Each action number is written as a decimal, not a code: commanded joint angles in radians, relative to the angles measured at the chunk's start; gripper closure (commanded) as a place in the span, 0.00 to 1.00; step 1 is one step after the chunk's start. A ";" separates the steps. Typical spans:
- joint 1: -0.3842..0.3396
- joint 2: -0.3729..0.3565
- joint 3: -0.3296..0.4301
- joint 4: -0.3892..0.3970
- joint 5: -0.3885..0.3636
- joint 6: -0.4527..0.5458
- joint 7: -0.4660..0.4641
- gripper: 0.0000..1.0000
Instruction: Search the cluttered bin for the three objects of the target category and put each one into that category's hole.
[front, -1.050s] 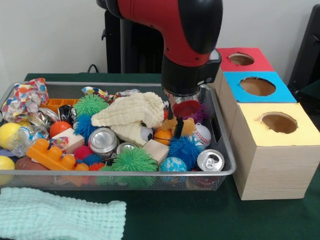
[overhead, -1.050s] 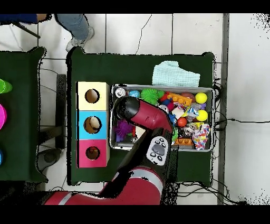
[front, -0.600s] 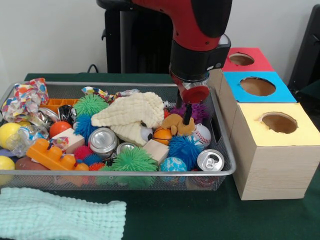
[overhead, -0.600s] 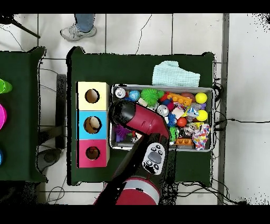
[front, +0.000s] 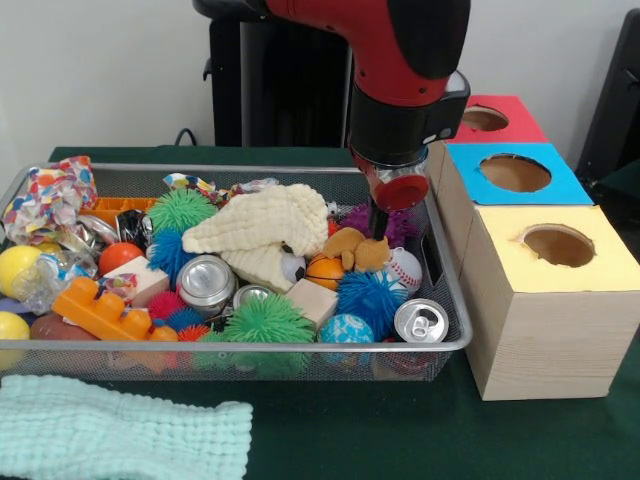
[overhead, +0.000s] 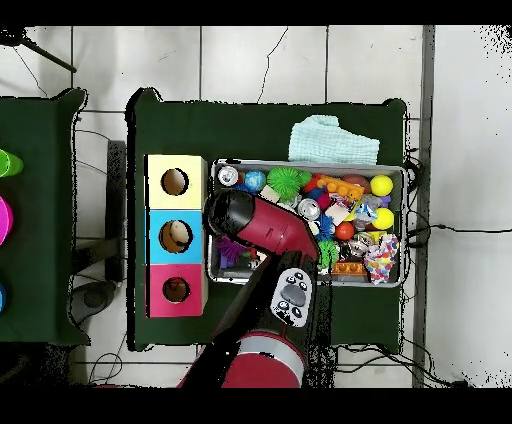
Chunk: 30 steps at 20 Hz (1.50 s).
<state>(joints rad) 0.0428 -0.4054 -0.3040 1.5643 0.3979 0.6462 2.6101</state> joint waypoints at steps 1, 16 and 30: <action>-0.019 0.064 0.097 -0.022 -0.051 0.043 0.020 1.00; -0.006 0.073 0.073 -0.023 -0.051 0.028 0.041 0.00; -0.051 0.159 0.065 -0.117 -0.080 -0.043 0.009 0.00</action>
<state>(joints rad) 0.0423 -0.3668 -0.3029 1.5446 0.3728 0.6466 2.6101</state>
